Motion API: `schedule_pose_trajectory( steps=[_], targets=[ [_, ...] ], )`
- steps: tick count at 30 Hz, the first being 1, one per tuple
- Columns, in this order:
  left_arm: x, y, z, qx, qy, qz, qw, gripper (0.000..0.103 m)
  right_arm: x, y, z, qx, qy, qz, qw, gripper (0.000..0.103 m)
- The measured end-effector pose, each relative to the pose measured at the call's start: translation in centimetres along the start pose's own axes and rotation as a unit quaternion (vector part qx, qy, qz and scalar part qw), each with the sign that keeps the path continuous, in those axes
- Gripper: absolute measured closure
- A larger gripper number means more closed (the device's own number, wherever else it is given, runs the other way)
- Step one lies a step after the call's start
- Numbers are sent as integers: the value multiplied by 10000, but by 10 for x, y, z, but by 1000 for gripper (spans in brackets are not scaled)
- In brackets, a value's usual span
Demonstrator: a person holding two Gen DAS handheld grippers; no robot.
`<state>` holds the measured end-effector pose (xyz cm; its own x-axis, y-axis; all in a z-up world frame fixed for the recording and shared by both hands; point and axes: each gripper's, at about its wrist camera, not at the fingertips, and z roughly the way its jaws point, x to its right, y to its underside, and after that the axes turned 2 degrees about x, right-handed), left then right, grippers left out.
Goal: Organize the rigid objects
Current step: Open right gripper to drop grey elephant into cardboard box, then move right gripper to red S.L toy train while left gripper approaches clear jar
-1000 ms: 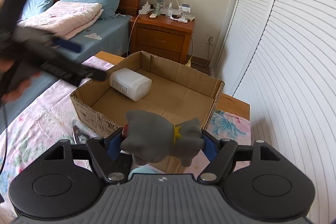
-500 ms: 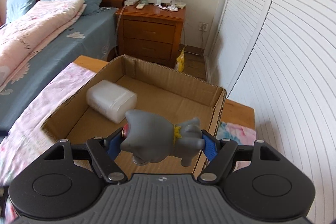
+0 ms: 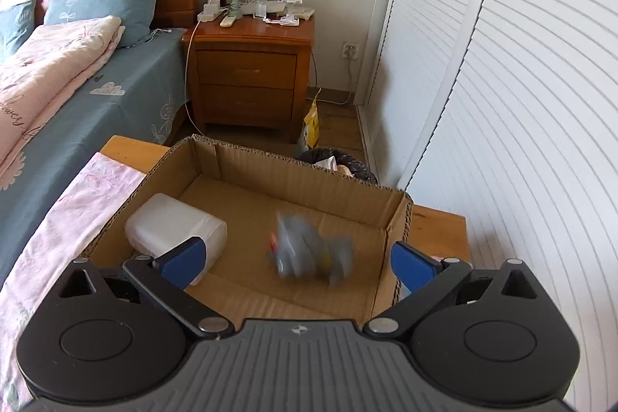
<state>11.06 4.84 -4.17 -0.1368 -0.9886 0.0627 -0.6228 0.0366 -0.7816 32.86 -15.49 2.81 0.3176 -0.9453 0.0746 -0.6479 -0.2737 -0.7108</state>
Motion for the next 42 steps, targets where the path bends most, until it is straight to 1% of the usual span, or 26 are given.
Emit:
schedule_pose_trajectory(
  steps=[6, 10, 15, 19, 24, 30, 35, 39, 42],
  targets=[
    [6, 4, -4, 4, -47, 116, 9999, 1, -2, 22, -24, -77, -168, 160, 9997, 0],
    [11, 9, -7, -60, -42, 175, 9998, 1, -3, 44, -41, -139, -189, 186, 9996, 0],
    [20, 14, -10, -139, -65, 310, 9994, 1, 2, 80, -62, -133, -257, 426, 9987, 0],
    [28, 18, -13, -179, 53, 456, 9988, 1, 2, 117, -79, -138, -211, 538, 9982, 0],
    [47, 24, -17, -267, 298, 788, 9961, 1, -5, 166, -98, -210, -177, 552, 9981, 0],
    [69, 35, -19, -358, 635, 1041, 9919, 1, -19, 210, -109, -354, -186, 435, 9983, 0],
    [82, 42, -21, -414, 738, 1175, 9895, 1, -25, 232, -106, -510, -184, 494, 9973, 0],
    [85, 44, -18, -439, 587, 1256, 9894, 1, -21, 240, -103, -511, -42, 544, 9972, 0],
    [82, 44, -13, -490, 444, 1201, 9906, 1, -13, 244, -103, -482, -1, 696, 9964, 0]
  ],
)
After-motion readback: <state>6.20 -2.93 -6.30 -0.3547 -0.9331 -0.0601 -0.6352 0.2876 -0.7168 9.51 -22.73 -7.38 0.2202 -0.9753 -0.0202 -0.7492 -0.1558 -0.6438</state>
